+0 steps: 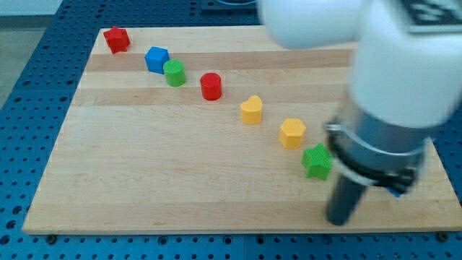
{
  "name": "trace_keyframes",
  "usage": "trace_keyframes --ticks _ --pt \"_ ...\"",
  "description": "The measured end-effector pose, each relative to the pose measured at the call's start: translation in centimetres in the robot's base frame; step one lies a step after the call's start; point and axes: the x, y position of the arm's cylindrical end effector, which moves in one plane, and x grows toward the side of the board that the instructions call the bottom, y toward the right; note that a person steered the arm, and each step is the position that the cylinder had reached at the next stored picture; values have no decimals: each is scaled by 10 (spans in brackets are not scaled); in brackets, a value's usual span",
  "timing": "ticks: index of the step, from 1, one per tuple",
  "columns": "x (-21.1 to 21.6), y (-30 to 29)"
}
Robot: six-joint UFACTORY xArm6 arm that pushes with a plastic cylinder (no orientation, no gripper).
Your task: Move the triangle right center of the board
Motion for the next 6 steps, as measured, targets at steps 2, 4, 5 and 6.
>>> trace_keyframes --ticks 2,4,5,6 --pt "-12 94" --pt "-63 55" --pt "-116 40" --pt "-117 37"
